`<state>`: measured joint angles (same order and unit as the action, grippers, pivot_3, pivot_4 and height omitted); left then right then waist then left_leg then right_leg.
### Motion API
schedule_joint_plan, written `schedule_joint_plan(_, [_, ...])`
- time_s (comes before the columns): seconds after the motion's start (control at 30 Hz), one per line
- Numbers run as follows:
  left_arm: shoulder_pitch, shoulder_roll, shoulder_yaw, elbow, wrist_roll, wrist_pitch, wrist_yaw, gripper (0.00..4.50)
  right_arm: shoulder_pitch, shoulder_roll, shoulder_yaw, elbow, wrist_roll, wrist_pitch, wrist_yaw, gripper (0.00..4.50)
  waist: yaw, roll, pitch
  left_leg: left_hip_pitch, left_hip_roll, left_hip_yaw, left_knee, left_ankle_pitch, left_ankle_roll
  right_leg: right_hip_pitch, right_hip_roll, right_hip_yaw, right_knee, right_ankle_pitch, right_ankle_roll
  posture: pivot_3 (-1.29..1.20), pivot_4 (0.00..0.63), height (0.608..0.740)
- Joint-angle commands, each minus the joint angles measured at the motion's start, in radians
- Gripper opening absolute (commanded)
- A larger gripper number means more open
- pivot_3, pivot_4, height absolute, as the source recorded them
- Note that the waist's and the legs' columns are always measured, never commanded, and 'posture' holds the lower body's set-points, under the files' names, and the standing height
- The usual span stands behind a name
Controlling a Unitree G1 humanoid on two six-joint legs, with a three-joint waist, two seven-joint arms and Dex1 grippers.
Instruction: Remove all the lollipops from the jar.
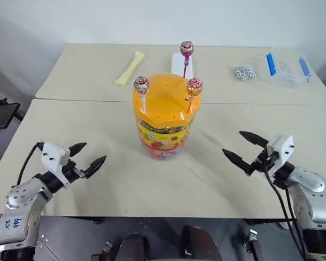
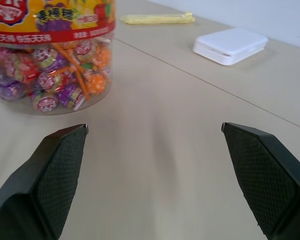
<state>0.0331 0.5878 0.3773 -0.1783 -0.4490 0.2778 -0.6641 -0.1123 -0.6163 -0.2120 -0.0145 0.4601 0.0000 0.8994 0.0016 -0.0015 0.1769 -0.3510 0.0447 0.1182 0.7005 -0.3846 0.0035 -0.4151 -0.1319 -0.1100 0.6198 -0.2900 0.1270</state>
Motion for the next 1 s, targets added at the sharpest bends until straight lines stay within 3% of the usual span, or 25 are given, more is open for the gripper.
schedule_joint_plan(0.03, [-0.017,0.031,-0.011,0.004,0.017,-0.037,-0.037,4.5,0.01,-0.003,-0.015,-0.05,0.046,0.014,0.036,4.49,-0.002,0.0,0.0,0.0,0.0,0.0,0.0,0.0,0.0,0.0,0.0,0.0,0.0,0.0,0.0,0.0,0.15,0.74])
schedule_joint_plan(0.27, [-0.133,0.062,0.017,0.069,-0.091,-0.032,-0.154,4.5,0.083,0.01,-0.12,-0.224,0.209,0.052,0.053,4.49,0.003,0.0,0.0,0.0,0.0,0.0,0.0,0.0,0.0,0.0,0.0,-0.001,0.0,0.0,0.0,0.0,0.15,0.74])
schedule_joint_plan(0.37, [-0.249,0.084,0.06,0.126,-0.24,0.052,-0.242,4.5,0.144,0.048,-0.216,-0.347,0.383,0.026,0.122,4.49,0.012,0.0,0.0,-0.001,0.001,-0.001,0.0,0.0,0.0,0.0,0.002,-0.001,0.0,0.0,0.0,0.0,0.15,0.74])
schedule_joint_plan(0.57, [-0.446,0.14,0.013,0.135,-0.442,0.287,-0.385,4.5,0.2,0.047,-0.298,-0.529,0.475,0.062,0.034,4.49,0.018,-0.001,0.0,0.0,0.0,0.0,0.001,0.0,0.0,0.001,0.002,-0.001,0.0,0.0,0.0,0.0,0.15,0.74])
schedule_joint_plan(0.7, [-0.577,0.158,-0.053,0.133,-0.451,0.322,-0.461,4.5,0.274,0.066,-0.318,-0.619,0.507,0.058,0.022,4.49,0.023,-0.001,0.0,0.0,0.0,-0.001,0.001,0.0,-0.001,0.0,0.002,-0.001,0.0,0.0,0.0,0.0,0.15,0.74])
schedule_joint_plan(1.0, [-0.815,0.052,-0.208,0.174,-0.398,0.31,-0.518,4.5,0.252,0.084,-0.28,-0.715,0.505,0.047,-0.052,4.49,0.019,-0.001,0.0,0.0,-0.001,0.0,0.003,0.0,0.0,0.002,0.003,0.0,-0.001,0.0,0.0,0.0,0.15,0.74])
